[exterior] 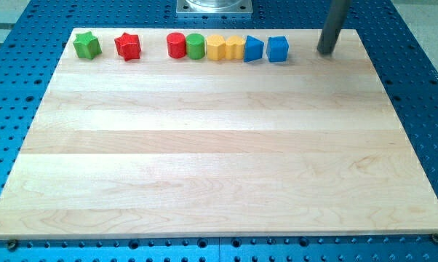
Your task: Move the red circle to the bottom right of the red star
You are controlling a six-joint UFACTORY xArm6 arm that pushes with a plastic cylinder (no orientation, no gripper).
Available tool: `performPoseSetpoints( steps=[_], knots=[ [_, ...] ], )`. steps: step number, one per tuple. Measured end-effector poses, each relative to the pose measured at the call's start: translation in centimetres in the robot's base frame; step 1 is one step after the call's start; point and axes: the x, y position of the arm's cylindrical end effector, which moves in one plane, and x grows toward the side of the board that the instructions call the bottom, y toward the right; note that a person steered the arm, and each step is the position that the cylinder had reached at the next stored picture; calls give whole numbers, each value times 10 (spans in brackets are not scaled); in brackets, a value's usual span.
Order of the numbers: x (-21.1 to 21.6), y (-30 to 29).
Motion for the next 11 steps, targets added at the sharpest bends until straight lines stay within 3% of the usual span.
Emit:
performPoseSetpoints(
  steps=[1, 2, 4, 5, 7, 8, 9, 10, 11],
  knots=[
    [-35, -34],
    [-35, -34],
    [-32, -161],
    [-17, -225],
    [-2, -270],
    [34, -298],
    [107, -317],
    [108, -312],
    [81, -320]
  ],
)
